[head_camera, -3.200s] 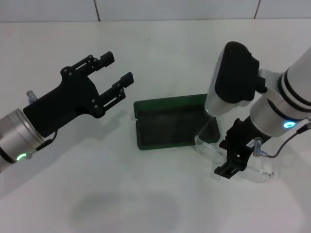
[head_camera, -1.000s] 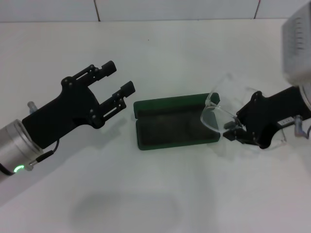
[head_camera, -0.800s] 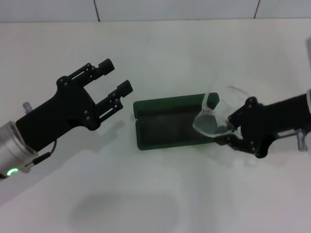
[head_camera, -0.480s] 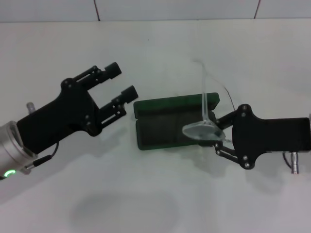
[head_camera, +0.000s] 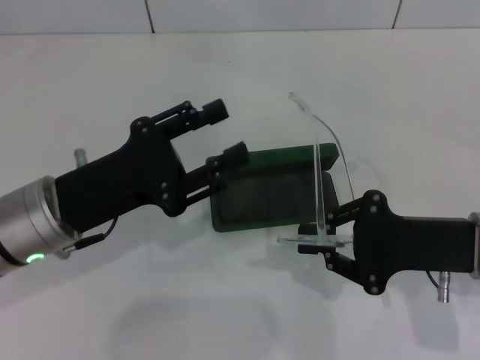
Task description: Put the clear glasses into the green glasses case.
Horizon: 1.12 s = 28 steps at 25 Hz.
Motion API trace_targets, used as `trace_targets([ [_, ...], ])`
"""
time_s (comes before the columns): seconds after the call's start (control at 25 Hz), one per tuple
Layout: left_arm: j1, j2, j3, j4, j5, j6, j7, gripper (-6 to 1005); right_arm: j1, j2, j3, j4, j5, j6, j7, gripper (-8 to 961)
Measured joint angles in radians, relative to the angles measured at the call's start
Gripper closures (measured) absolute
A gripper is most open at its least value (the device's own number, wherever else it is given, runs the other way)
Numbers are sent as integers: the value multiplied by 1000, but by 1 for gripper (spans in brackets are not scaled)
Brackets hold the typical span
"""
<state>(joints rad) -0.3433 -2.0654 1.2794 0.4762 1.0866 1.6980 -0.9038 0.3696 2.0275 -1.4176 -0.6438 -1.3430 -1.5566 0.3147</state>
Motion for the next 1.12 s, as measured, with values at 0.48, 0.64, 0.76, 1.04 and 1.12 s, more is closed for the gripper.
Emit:
trace_targets([
  [0.48, -97, 4, 0, 5, 188, 85, -69, 387, 49, 0, -12, 74, 11, 7, -99, 835],
  [0.64, -110, -6, 1, 8, 195, 84, -66, 387, 57, 0, -24, 83, 9, 9, -104, 835],
  [0.76, -133, -9, 1, 6, 208, 82, -64, 387, 58, 0, -32, 87, 6, 12, -118, 835],
  [1.04, -161, -21, 2, 6, 234, 79, -58, 388, 60, 0, -47, 88, 5, 18, -124, 835],
  [1.12, -174, -22, 1, 0, 256, 75, -58, 388, 60, 0, -47, 88, 6, 16, -125, 835],
])
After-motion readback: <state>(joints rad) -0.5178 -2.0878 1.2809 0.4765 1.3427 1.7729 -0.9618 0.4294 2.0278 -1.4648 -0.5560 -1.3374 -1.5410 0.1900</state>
